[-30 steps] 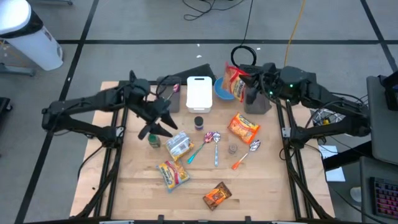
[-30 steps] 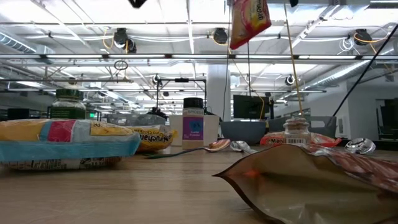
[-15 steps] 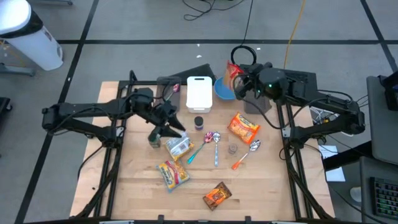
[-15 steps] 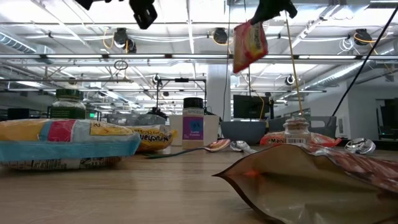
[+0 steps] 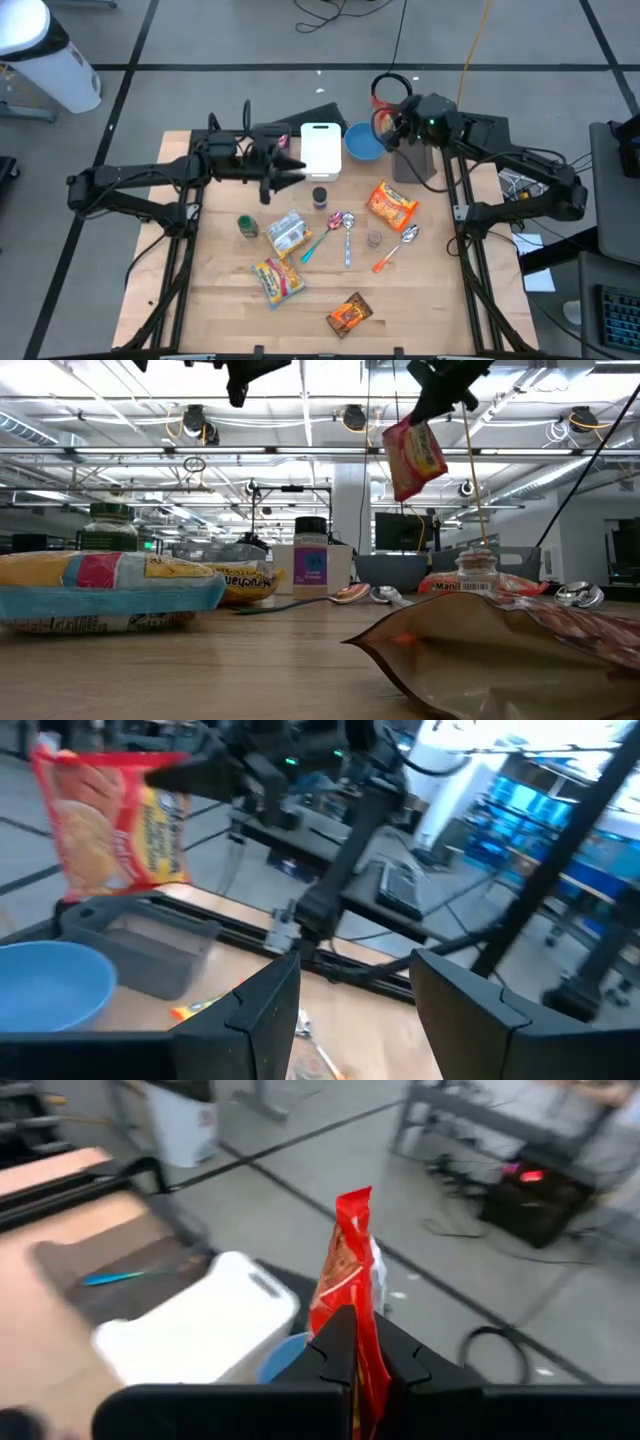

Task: Pick & Place Food Item
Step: Put the red noodle pack into the right black bin

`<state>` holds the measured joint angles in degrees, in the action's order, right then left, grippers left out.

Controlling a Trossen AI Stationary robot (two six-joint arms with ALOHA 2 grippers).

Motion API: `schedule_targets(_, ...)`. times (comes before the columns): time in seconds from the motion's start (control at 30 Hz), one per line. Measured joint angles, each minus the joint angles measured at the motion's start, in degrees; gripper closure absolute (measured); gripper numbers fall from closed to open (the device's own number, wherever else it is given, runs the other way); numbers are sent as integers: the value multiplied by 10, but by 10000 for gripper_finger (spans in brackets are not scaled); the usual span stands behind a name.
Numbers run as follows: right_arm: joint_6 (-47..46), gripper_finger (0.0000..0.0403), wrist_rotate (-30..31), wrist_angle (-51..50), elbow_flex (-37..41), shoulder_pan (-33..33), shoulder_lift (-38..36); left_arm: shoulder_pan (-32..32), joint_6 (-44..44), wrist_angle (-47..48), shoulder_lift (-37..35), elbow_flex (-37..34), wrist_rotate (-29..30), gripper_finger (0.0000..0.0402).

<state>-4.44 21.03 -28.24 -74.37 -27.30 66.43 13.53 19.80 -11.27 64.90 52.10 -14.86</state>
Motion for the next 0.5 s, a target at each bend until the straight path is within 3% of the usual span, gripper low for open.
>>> schedule_targets(0.1,-2,403,-31,38,29,-15,-1,10,3,0,0,0,-3,201)
schedule_targets(0.27,-24,403,-32,82,81,-37,0,13,3,6,0,0,-5,201)
schedule_targets(0.5,-55,403,31,110,108,-46,-5,13,2,8,0,0,-6,201)
